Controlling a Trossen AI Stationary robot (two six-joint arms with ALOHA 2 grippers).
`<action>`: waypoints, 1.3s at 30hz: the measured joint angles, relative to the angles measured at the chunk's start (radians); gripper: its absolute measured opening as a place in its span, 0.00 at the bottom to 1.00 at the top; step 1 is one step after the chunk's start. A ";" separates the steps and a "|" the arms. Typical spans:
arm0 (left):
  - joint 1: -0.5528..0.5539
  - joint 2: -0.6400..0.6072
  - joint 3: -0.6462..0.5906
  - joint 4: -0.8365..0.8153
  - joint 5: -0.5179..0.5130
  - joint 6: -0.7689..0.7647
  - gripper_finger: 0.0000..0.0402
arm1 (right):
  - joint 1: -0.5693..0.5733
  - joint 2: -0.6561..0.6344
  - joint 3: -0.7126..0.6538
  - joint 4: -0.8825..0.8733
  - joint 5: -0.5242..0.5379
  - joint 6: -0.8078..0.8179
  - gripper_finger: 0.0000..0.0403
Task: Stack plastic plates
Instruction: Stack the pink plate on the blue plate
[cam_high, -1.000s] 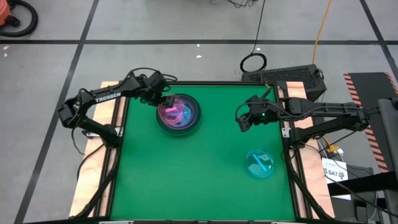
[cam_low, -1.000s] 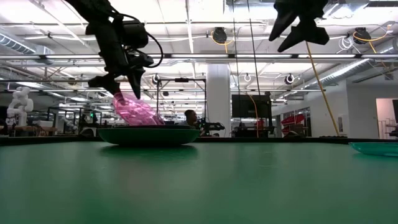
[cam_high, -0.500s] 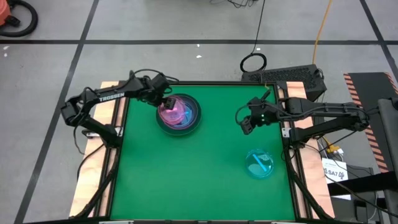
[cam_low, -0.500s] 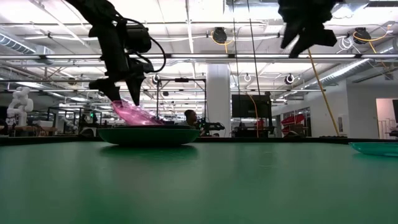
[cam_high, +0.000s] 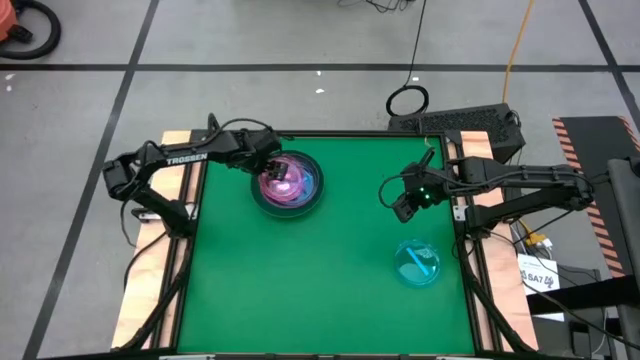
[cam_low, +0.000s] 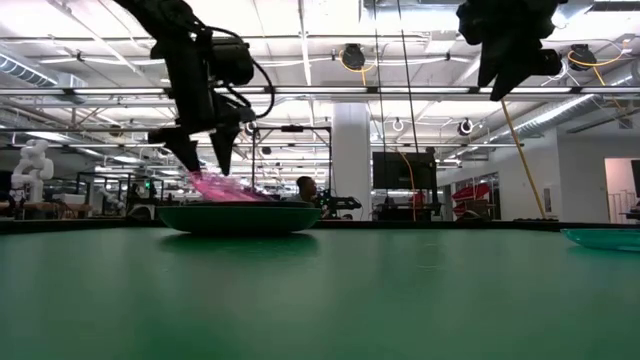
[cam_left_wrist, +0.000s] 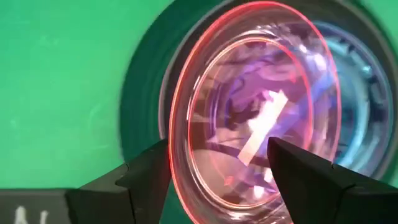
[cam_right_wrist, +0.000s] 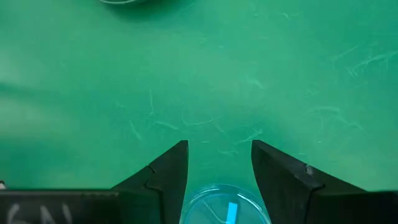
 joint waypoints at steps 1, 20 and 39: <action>-0.002 -0.001 0.009 -0.006 0.011 0.000 0.66 | 0.000 0.000 0.000 0.000 0.000 0.001 0.42; -0.047 0.127 0.095 -0.043 0.019 0.110 0.66 | 0.000 0.021 0.000 0.107 0.080 0.323 0.42; -0.002 0.121 0.108 -0.044 0.076 0.373 0.66 | 0.116 0.037 0.000 0.030 0.087 0.600 0.42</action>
